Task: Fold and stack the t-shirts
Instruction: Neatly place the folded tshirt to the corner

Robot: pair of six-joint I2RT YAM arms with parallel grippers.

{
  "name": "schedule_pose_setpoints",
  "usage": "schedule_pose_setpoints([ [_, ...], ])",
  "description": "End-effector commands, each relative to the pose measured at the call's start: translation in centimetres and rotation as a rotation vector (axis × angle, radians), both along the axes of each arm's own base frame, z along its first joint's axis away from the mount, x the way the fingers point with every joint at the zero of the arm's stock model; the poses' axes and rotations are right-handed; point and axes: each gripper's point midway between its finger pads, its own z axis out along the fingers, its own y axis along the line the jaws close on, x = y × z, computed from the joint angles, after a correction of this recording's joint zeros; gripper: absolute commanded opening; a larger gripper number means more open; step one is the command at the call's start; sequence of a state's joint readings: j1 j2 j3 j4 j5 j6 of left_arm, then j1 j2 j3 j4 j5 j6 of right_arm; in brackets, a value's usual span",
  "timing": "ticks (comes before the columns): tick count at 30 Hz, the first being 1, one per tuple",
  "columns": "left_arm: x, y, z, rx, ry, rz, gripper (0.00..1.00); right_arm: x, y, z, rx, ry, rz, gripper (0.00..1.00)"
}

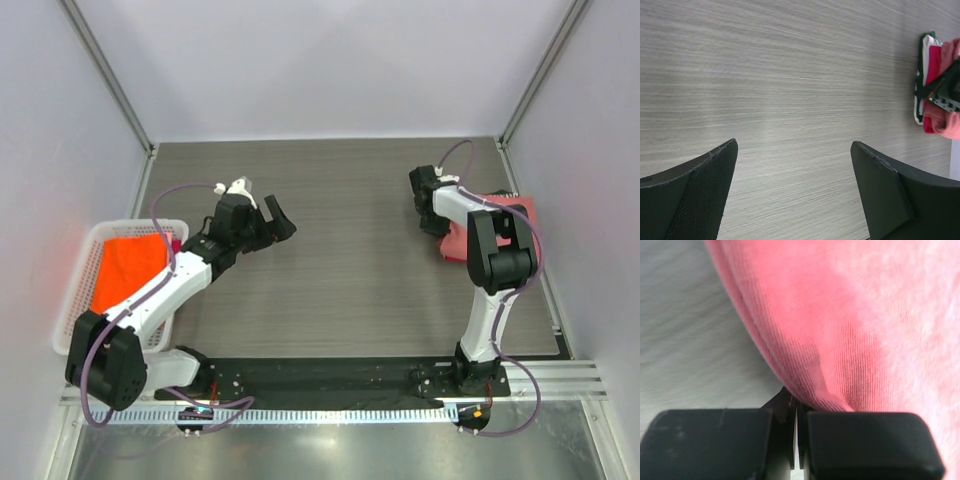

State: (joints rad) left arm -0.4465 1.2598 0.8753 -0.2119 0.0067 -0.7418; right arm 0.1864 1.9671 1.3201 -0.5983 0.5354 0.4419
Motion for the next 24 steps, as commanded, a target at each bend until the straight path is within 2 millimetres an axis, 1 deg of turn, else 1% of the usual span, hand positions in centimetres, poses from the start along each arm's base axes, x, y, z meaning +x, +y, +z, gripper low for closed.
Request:
schedule_pose_setpoints([
  [1,0.4,0.6,1.8,-0.032,-0.083,0.043,0.95,-0.8,-1.5,3.0,-0.066,-0.041,-0.029,0.04],
  [2,0.2,0.9,1.3,-0.027,-0.076,0.049,0.95,-0.7,-1.6,3.4,-0.072,-0.055,-0.035,0.05],
  [3,-0.1,1.1,1.4,-0.027,-0.082,0.051,0.95,-0.7,-1.7,3.9,-0.076,-0.066,-0.041,0.08],
  [4,-0.2,1.3,1.3,-0.017,-0.087,0.055,0.95,-0.5,-1.5,5.0,-0.066,-0.097,-0.039,0.14],
  [5,-0.6,1.6,0.8,-0.007,-0.080,0.059,0.96,-0.4,-0.9,5.5,-0.051,-0.111,-0.018,0.25],
  [6,-0.9,1.8,0.6,-0.002,-0.079,0.061,0.96,-0.2,0.1,5.9,-0.026,-0.139,0.023,0.42],
  [7,-1.1,2.2,1.0,-0.001,-0.098,0.074,0.97,-0.1,2.6,6.5,-0.013,-0.164,0.100,0.49],
  [8,-1.5,2.6,0.1,0.011,-0.090,0.079,0.97,-0.1,3.9,8.5,-0.008,-0.218,0.165,0.56],
  [9,-1.7,2.9,0.1,0.013,-0.097,0.086,0.98,0.0,5.5,9.0,0.007,-0.262,0.218,0.64],
  [10,-2.0,3.3,0.5,0.016,-0.117,0.096,0.99,-0.3,7.8,9.6,0.027,-0.293,0.283,0.67],
  [11,-2.5,3.7,-0.4,0.023,-0.104,0.100,1.00,-0.1,9.3,12.0,0.067,-0.387,0.320,0.72],
  [12,-2.9,3.7,-0.3,0.017,-0.109,0.090,1.00,-1.0,10.2,11.3,0.100,-0.390,0.353,0.74],
  [13,-3.5,3.6,0.3,0.005,-0.130,0.070,0.99,-1.6,11.8,11.8,0.175,-0.419,0.407,0.76],
  [14,-4.1,3.4,0.5,-0.011,-0.140,0.053,1.00,-1.8,13.7,14.6,0.243,-0.534,0.464,0.80],
  [15,-4.8,3.6,-0.3,-0.005,-0.131,0.045,1.00,-3.4,13.7,13.5,0.257,-0.533,0.493,0.84],
  [16,-5.2,3.9,-0.4,-0.001,-0.143,0.042,0.99,-4.3,14.3,13.9,0.284,-0.572,0.519,0.89],
  [17,-5.6,4.5,0.3,-0.001,-0.181,0.056,0.99,-4.6,15.1,14.9,0.314,-0.638,0.551,0.96],
  [18,-6.0,4.9,0.1,0.005,-0.187,0.064,1.00,-6.3,14.5,15.0,0.329,-0.676,0.565,0.99],
  [19,-6.6,5.4,-1.1,0.018,-0.181,0.067,0.99,-6.9,14.3,15.1,0.349,-0.703,0.557,0.99],
  [20,-7.1,5.7,-0.5,0.013,-0.218,0.069,1.00,-7.6,14.1,15.3,0.373,-0.726,0.546,1.00],
  [21,-7.3,6.1,-0.5,0.015,-0.236,0.075,1.00,-8.4,14.0,15.2,0.393,-0.762,0.563,1.00],
  [22,-7.9,6.5,-1.6,0.030,-0.227,0.075,1.00,-9.0,14.0,15.1,0.412,-0.770,0.569,1.00],
  [23,-8.2,6.7,-1.8,0.034,-0.235,0.075,0.99,-9.7,13.7,14.6,0.415,-0.763,0.571,1.00],
  [24,-8.6,7.1,-1.4,0.032,-0.270,0.078,0.99,-10.7,13.0,14.1,0.419,-0.777,0.560,1.00],
])
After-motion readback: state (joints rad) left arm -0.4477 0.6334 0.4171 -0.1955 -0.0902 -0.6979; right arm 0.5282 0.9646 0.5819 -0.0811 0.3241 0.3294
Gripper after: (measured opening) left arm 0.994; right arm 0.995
